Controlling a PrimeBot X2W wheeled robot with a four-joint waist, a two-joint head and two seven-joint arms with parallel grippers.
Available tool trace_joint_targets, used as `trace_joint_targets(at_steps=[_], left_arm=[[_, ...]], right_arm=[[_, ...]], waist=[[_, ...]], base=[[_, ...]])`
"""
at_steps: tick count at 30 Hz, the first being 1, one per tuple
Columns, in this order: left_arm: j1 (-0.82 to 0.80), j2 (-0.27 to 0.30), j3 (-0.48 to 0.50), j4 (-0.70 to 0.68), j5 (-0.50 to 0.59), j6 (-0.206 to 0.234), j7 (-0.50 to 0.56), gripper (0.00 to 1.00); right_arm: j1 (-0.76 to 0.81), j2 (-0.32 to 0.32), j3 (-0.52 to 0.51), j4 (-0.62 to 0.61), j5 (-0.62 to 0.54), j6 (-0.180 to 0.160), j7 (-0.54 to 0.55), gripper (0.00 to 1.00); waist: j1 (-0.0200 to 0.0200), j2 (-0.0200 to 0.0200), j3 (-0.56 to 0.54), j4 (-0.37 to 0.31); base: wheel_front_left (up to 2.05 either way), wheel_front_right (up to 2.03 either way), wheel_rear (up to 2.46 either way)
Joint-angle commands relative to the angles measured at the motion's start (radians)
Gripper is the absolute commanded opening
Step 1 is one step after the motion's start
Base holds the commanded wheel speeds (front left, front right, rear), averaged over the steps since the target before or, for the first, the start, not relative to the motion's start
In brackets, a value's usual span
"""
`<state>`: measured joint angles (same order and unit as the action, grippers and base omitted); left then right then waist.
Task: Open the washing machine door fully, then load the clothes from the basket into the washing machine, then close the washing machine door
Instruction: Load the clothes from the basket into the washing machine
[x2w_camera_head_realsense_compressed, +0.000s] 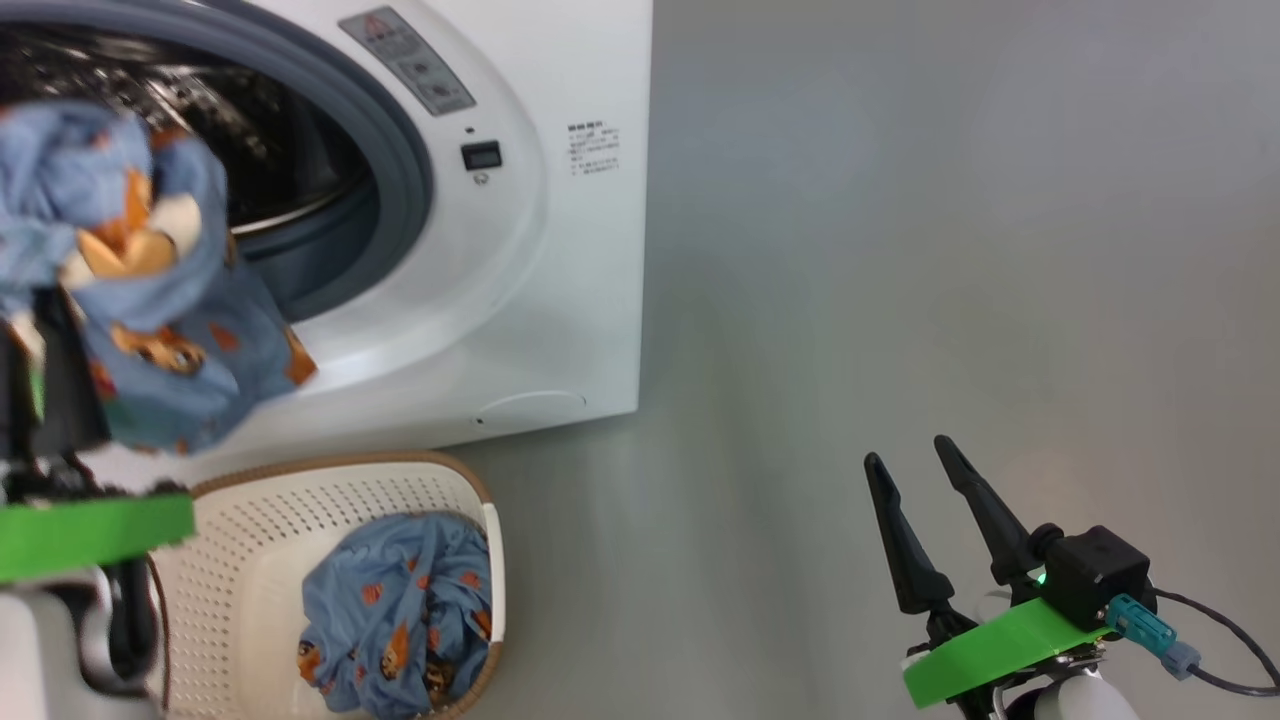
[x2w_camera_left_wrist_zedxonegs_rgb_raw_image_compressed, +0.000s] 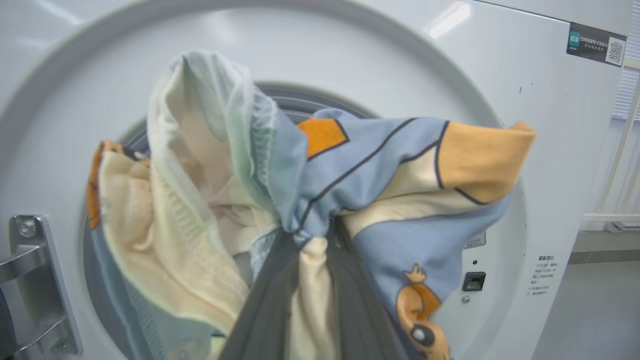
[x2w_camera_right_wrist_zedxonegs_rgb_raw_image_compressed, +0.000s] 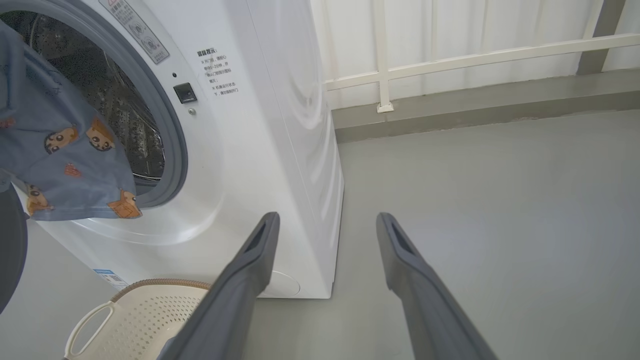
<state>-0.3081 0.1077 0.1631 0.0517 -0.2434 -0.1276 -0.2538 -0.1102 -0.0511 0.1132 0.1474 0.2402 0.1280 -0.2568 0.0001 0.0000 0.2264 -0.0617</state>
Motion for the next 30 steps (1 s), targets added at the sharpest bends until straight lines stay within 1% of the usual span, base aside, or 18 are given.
trace_joint_targets(at_steps=[1,8,14,16,19,23,25,28,30], left_arm=[[-0.076,0.045,0.041,-0.012,-0.009,-0.003,-0.008,0.0],[-0.213,0.074,0.067,0.069,-0.02,-0.003,-0.008,0.0],[-0.341,0.086,0.093,0.181,-0.037,-0.003,-0.008,0.0],[-0.382,0.096,0.085,0.229,-0.04,-0.003,-0.008,0.0],[-0.448,0.121,0.05,0.319,-0.05,-0.003,-0.008,0.0],[-0.545,0.177,-0.023,0.454,-0.092,-0.003,-0.005,0.0],[-0.604,0.216,-0.068,0.509,-0.12,-0.003,-0.003,0.0],[-0.689,0.266,-0.141,0.567,-0.169,-0.003,0.024,0.0],[-0.736,0.284,-0.184,0.595,-0.203,-0.003,0.061,0.0]], right_arm=[[-0.03,0.001,0.025,-0.028,-0.006,0.003,-0.005,1.0],[-0.063,0.001,0.029,-0.046,-0.012,0.003,-0.005,1.0],[-0.091,0.001,0.025,-0.064,-0.025,0.003,-0.005,1.0],[-0.1,0.001,0.025,-0.07,-0.028,0.003,-0.005,1.0],[-0.113,0.001,0.026,-0.077,-0.025,0.003,-0.005,1.0],[-0.129,0.001,0.039,-0.078,-0.008,0.003,-0.005,1.0],[-0.134,0.001,0.045,-0.078,0.002,0.003,-0.005,1.0],[-0.142,0.001,0.048,-0.078,0.017,0.003,-0.005,1.0],[-0.147,0.001,0.051,-0.076,0.025,0.003,-0.005,1.0]], waist=[[-0.0001,0.0,0.064,-0.021],[-0.0001,0.0,0.173,-0.041],[-0.0001,0.0,0.286,-0.051],[-0.0001,0.0,0.318,-0.053],[-0.0001,0.0,0.36,-0.054],[-0.0001,0.0,0.407,-0.057],[-0.0001,0.0,0.426,-0.059],[-0.0001,0.0,0.455,-0.059],[-0.0001,0.0,0.471,-0.057]], base=[[0.0,0.0,0.0],[0.0,0.0,0.0],[0.0,0.0,0.0],[0.0,0.0,0.0],[0.0,0.0,0.0],[0.0,0.0,0.0],[0.0,0.0,0.0],[0.0,0.0,0.0],[0.0,0.0,0.0]])
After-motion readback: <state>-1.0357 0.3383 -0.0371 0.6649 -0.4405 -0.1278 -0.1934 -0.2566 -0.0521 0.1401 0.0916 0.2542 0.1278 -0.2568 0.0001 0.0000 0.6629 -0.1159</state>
